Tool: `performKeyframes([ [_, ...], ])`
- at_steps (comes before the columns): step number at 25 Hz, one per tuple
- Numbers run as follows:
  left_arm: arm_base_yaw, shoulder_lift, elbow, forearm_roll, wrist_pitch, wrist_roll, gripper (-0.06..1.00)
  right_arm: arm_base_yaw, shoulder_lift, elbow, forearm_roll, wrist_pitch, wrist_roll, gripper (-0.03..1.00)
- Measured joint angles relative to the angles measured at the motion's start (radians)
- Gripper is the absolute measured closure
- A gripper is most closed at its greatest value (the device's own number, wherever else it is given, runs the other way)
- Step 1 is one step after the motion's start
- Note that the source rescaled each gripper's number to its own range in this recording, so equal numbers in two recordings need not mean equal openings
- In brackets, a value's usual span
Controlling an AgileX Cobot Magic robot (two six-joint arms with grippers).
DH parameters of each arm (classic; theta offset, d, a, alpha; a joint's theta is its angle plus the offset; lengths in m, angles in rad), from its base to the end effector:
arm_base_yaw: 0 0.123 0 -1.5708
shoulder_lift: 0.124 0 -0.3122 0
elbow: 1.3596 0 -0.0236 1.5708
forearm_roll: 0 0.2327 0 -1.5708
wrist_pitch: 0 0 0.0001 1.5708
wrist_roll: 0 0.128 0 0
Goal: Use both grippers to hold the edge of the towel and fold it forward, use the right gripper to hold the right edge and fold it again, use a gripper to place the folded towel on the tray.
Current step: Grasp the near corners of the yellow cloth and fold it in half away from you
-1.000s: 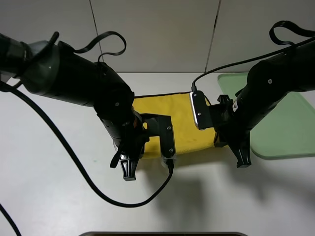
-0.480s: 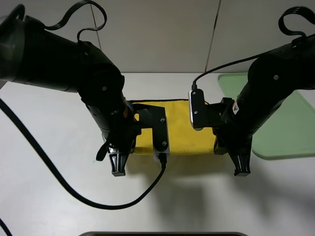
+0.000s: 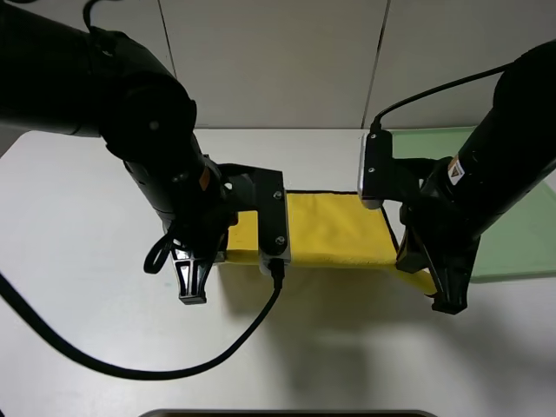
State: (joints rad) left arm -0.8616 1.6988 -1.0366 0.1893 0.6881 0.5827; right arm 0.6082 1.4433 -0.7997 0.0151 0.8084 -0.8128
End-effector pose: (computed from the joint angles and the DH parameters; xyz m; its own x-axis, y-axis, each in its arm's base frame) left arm 0.2235 -0.2370 0.1978 0.0248 0.9874 -0.1563 0.9561 0.0223 0.2921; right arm 0.1921 0.1355 0.2070 -0.1462 -0.9778 -0.1499 -0.9760 0.1673 -0.1397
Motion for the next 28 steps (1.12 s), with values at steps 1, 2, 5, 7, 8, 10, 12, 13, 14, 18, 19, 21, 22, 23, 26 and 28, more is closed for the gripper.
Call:
performKeyframes([
  [1,0.0,-0.01,0.0,0.0,0.012,0.0,0.94,0.0,-0.011,0.0,0.009,0.014,0.012,0.97],
  [2,0.0,-0.017,0.0,-0.001,0.025,0.0,0.94,0.0,-0.024,0.0,0.016,0.024,0.018,0.97],
  [5,0.0,-0.035,0.0,-0.002,0.057,0.0,0.94,0.0,-0.061,0.0,0.033,0.058,0.051,0.97],
  [7,0.0,-0.049,0.0,-0.009,0.072,0.0,0.94,0.0,-0.082,0.0,0.054,0.075,0.069,0.97],
  [8,0.0,-0.058,0.0,-0.012,0.075,0.0,0.94,0.0,-0.089,0.0,0.064,0.088,0.077,0.97],
  [10,-0.001,-0.075,0.0,-0.023,0.082,0.0,0.94,0.0,-0.103,0.0,0.078,0.111,0.089,0.97],
  [12,-0.007,-0.091,0.0,-0.028,0.098,0.0,0.94,0.0,-0.115,0.0,0.086,0.131,0.101,0.97],
  [13,-0.012,-0.095,0.0,-0.029,0.106,0.0,0.94,0.0,-0.123,0.0,0.088,0.138,0.109,0.97],
  [14,-0.02,-0.099,0.0,-0.029,0.113,0.0,0.94,0.0,-0.13,0.0,0.09,0.144,0.116,0.97],
  [18,-0.039,-0.102,0.0,-0.034,0.131,0.0,0.94,0.0,-0.152,0.0,0.1,0.179,0.137,0.97],
  [19,-0.039,-0.102,0.0,-0.035,0.13,0.0,0.94,0.0,-0.155,0.0,0.101,0.187,0.138,0.97],
  [21,-0.039,-0.102,0.0,-0.034,0.127,0.0,0.94,0.0,-0.156,0.0,0.104,0.191,0.139,0.97],
  [22,-0.039,-0.102,0.0,-0.034,0.126,0.0,0.94,0.0,-0.156,0.0,0.104,0.191,0.142,0.97],
  [23,-0.039,-0.102,0.0,-0.03,0.121,0.0,0.94,0.0,-0.156,0.0,0.104,0.19,0.142,0.97],
  [26,-0.039,-0.102,0.0,-0.007,0.089,0.0,0.94,0.0,-0.156,0.0,0.085,0.186,0.145,0.97],
  [28,-0.039,-0.102,0.0,0.007,0.061,0.0,0.94,0.0,-0.156,0.0,0.064,0.184,0.149,0.97],
])
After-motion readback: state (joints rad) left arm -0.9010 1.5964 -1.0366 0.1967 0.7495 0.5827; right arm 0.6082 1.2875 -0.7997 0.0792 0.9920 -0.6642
